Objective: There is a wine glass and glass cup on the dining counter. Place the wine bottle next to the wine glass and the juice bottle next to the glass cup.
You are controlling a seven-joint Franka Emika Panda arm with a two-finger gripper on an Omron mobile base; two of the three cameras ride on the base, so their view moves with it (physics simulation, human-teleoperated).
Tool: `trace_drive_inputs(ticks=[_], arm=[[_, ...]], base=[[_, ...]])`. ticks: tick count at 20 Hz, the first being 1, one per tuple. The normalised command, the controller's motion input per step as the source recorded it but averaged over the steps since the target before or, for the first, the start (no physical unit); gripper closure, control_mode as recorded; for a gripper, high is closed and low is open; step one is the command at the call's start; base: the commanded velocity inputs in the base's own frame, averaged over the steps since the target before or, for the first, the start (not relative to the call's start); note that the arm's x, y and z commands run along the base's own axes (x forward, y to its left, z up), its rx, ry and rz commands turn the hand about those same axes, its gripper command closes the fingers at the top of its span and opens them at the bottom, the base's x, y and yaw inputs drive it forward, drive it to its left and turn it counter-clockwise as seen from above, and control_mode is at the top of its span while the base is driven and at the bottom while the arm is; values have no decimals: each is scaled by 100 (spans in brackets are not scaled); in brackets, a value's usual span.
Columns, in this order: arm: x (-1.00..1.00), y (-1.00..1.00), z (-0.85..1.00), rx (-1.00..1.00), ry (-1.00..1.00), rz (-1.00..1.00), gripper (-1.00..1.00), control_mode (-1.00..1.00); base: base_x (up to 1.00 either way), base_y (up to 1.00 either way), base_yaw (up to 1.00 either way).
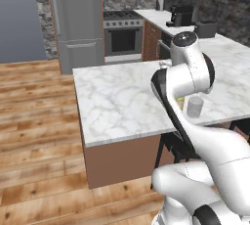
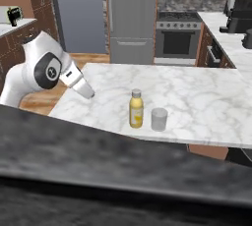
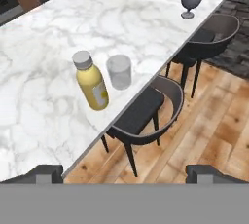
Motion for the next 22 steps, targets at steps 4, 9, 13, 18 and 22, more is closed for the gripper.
trace_drive_inputs(ticks=[4,9,13,18,22], arm=[[-3,0,0,26,10,33,-100,-100],[0,13,0,9,6,13,-100,100],[0,0,0,0,0,0,-100,100],[0,0,0,0,0,0,-100,100],[0,0,0,0,0,0,-100,100]], base=[[0,0,0],[-6,16,5],[-39,81,13],[-16,100,11],[-3,100,14]])
